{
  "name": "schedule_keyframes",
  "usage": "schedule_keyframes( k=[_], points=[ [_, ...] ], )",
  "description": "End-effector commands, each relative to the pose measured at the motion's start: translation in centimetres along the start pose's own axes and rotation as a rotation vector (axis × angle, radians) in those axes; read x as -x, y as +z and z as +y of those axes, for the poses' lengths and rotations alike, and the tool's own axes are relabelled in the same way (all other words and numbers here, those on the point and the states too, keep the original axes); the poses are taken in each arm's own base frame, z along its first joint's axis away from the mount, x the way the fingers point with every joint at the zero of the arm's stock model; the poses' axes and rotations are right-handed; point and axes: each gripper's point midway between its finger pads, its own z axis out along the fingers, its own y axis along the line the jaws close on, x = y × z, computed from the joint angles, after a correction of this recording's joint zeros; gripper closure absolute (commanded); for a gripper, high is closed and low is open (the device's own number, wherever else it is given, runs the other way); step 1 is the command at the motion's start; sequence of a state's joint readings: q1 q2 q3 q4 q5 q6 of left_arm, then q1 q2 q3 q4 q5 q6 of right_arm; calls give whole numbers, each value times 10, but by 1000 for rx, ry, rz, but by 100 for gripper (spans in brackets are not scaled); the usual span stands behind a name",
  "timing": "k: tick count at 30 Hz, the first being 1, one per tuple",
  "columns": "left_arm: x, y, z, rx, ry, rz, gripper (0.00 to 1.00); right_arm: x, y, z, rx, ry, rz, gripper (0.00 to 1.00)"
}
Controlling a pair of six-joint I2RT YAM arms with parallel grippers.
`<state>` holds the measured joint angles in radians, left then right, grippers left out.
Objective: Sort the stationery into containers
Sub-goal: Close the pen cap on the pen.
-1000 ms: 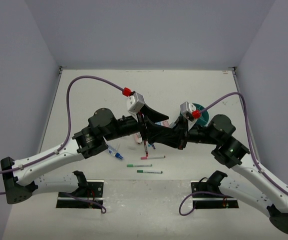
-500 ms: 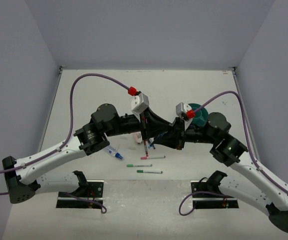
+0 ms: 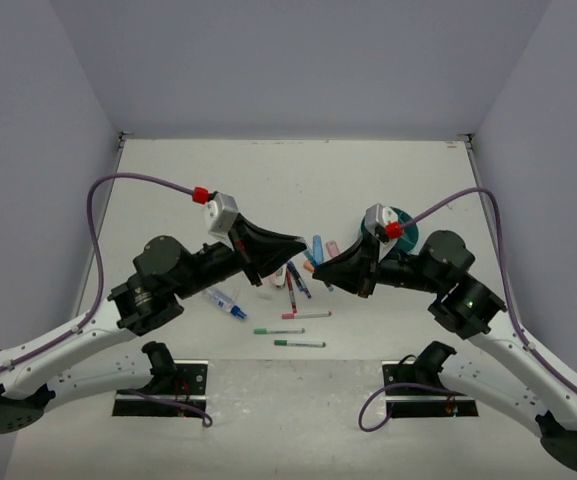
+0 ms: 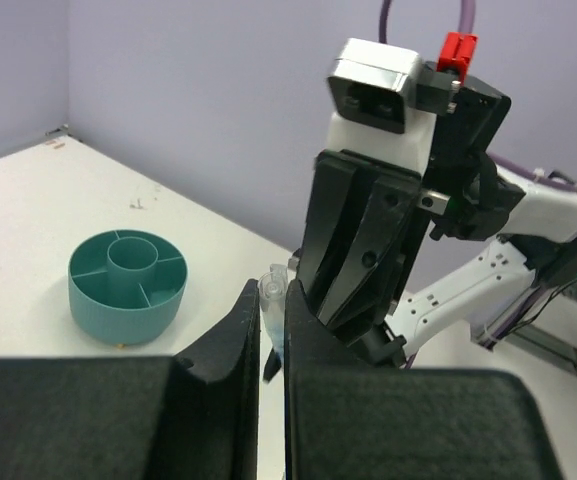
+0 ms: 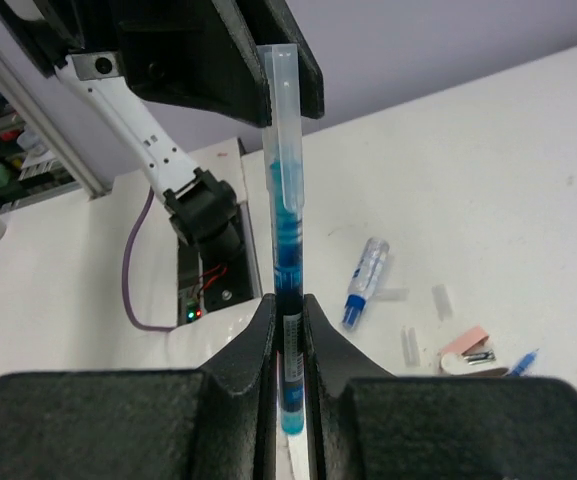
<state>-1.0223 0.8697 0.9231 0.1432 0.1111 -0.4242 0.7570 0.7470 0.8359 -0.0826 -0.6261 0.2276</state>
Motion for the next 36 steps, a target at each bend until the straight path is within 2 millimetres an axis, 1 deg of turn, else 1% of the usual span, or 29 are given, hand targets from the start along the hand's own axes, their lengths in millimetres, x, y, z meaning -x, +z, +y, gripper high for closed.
schedule_keyframes(
  k=[1,3,7,9,11,12,14,19,20,23,24,25,26,27,28,29,30,33,34,36],
  points=[
    [14,-8,22,113,-19,-98,100,33,-9,15,32,-84,-121,100],
    [10,-4,22,102,-29,-96,100,37,-7,17,47,-77,-127,100],
    [4,1,11,30,-45,-88,100,38,0,22,98,-65,-109,100],
    [4,3,5,-2,-44,-86,100,37,1,23,113,-60,-101,93],
    [8,3,4,-6,-42,-100,100,37,3,23,120,-57,-101,80],
    [10,3,4,-6,-43,-107,100,36,4,23,123,-54,-100,76],
    [13,2,4,-4,-42,-119,100,34,6,23,132,-51,-97,73],
    [22,1,4,6,-39,-148,100,30,11,21,147,-36,-89,69],
    [23,1,3,4,-38,-149,100,29,12,20,150,-32,-84,72],
    [25,2,1,-6,-39,-152,100,27,13,20,154,-32,-79,92],
    [22,4,2,-5,-37,-138,100,28,13,20,154,-35,-82,97],
    [20,6,1,-7,-32,-121,100,29,12,20,153,-39,-86,100],
    [21,6,-1,-14,-23,-112,94,29,12,20,150,-41,-88,100],
    [19,7,0,-10,-11,-96,73,29,11,21,148,-43,-87,100],
    [18,8,1,-5,1,-82,55,29,10,21,146,-46,-85,100],
    [22,8,2,7,17,-78,49,28,9,21,145,-49,-80,100],
    [26,8,3,15,31,-78,45,27,8,22,144,-51,-75,100],
    [33,8,4,33,68,-80,45,21,6,22,143,-49,-49,100],
    [40,9,3,30,83,-88,44,19,6,22,146,-53,-42,100],
    [42,11,-3,0,101,-82,46,16,5,23,154,-49,-34,100]
  ],
)
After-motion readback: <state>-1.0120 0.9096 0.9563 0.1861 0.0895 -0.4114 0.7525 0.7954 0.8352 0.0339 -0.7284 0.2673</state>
